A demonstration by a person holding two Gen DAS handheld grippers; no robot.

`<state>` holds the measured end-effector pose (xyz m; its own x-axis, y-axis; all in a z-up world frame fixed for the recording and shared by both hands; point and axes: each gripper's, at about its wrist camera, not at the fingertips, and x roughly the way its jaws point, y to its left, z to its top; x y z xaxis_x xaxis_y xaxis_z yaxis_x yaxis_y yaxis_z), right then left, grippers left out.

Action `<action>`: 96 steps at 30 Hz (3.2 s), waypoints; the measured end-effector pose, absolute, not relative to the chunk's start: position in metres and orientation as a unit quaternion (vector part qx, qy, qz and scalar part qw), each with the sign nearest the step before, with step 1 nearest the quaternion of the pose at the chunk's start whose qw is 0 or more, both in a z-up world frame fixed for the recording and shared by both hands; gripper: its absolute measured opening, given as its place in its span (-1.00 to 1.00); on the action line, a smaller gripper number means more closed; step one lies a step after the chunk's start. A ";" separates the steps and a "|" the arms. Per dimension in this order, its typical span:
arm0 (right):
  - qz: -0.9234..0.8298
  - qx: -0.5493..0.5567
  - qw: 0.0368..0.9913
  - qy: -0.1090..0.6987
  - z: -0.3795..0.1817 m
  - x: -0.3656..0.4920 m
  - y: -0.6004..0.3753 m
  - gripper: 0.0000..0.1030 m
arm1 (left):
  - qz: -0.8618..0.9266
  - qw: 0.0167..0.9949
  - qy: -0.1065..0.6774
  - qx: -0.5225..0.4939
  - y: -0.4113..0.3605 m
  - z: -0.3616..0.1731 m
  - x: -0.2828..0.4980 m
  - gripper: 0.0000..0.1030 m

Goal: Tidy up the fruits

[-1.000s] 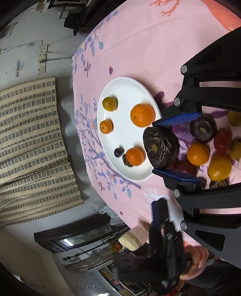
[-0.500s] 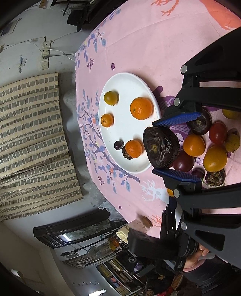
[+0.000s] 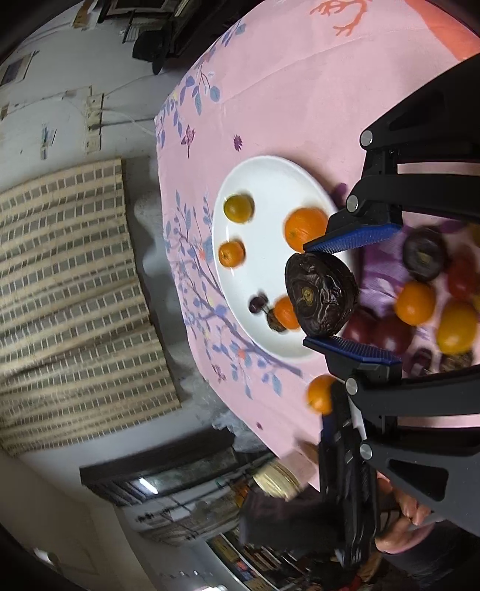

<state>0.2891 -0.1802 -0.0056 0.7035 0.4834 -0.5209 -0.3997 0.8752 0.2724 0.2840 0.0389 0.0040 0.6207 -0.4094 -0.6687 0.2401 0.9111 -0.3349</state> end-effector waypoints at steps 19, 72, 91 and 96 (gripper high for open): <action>0.245 0.011 0.920 0.307 -0.006 0.300 -0.166 0.26 | -0.049 0.929 0.360 -0.068 0.026 0.026 0.314 0.90; 0.252 0.015 0.867 0.429 -0.063 0.218 -0.234 -0.51 | -0.230 0.854 0.465 0.043 -0.115 -0.052 0.206 -0.25; 0.269 0.040 0.870 0.411 -0.055 0.220 -0.238 -0.51 | -0.259 0.862 0.435 0.020 -0.082 -0.027 0.192 -0.48; 0.260 0.056 0.887 0.378 -0.023 0.255 -0.222 -0.51 | -0.227 0.890 0.394 -0.027 -0.040 0.006 0.223 -0.48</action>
<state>0.2553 -0.2221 -0.0230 0.5792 0.5044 -0.6404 -0.4193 0.8581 0.2966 0.2231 -0.0400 0.0063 0.5867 -0.4256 -0.6890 0.3831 0.8954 -0.2268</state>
